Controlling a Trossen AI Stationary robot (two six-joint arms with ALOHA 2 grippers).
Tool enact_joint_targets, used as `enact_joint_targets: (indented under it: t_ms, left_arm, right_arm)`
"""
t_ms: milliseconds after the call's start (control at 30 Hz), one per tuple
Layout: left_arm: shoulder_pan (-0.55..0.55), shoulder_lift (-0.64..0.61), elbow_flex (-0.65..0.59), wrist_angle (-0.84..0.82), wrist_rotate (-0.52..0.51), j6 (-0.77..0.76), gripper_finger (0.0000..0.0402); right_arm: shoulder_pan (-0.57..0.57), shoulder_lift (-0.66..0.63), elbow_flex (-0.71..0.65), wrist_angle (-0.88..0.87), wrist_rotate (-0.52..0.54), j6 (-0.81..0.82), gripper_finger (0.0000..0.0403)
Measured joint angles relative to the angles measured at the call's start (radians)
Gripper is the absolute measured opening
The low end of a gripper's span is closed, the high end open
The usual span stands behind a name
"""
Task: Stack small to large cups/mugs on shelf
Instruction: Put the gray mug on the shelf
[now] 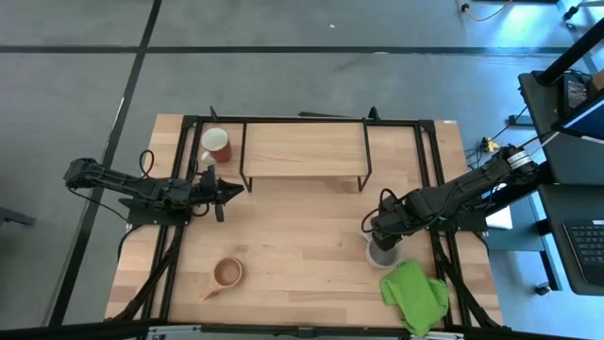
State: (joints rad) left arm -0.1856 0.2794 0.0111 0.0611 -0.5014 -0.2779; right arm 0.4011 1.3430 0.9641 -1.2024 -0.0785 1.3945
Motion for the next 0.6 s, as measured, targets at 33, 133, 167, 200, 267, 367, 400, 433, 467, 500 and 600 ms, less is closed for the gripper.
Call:
enact_joint_targets:
  t_ms: [33, 133, 167, 200, 267, 367, 400, 433, 467, 500, 600]
  left_arm:
    - [0.000, 0.000, 0.000, 0.000, 0.000, 0.000, 0.0035]
    - [0.000, 0.000, 0.000, 0.000, 0.000, 0.000, 0.0035]
    - [0.000, 0.000, 0.000, 0.000, 0.000, 0.000, 0.0035]
    - [0.000, 0.000, 0.000, 0.000, 0.000, 0.000, 0.0035]
    - [0.000, 0.000, 0.000, 0.000, 0.000, 0.000, 0.0035]
    - [0.000, 0.000, 0.000, 0.000, 0.000, 0.000, 0.0035]
    - [0.000, 0.000, 0.000, 0.000, 0.000, 0.000, 0.0035]
    - [0.000, 0.000, 0.000, 0.000, 0.000, 0.000, 0.0035]
    - [0.000, 0.000, 0.000, 0.000, 0.000, 0.000, 0.0035]
    - [0.000, 0.000, 0.000, 0.000, 0.000, 0.000, 0.0035]
    - [0.000, 0.000, 0.000, 0.000, 0.000, 0.000, 0.0035]
  right_arm:
    - [0.000, 0.000, 0.002, 0.002, 0.003, 0.002, 0.0165]
    - [0.000, 0.000, 0.002, 0.032, 0.005, -0.012, 0.0165]
    - [0.000, 0.000, 0.002, 0.051, 0.006, -0.026, 0.0165]
    - [0.000, 0.000, 0.002, 0.068, 0.006, -0.039, 0.0165]
    - [-0.006, 0.000, 0.002, 0.088, 0.018, -0.043, 0.0165]
    - [-0.020, 0.000, 0.002, 0.089, 0.041, -0.045, 0.0165]
    - [-0.026, 0.000, 0.002, 0.091, 0.050, -0.047, 0.0165]
    - [-0.033, 0.000, 0.002, 0.095, 0.051, -0.052, 0.0165]
    - [-0.042, 0.000, 0.002, 0.105, 0.051, -0.064, 0.0165]
    - [-0.050, 0.000, 0.002, 0.120, 0.050, -0.072, 0.0165]
    - [-0.075, 0.000, 0.002, 0.175, 0.052, -0.123, 0.0165]
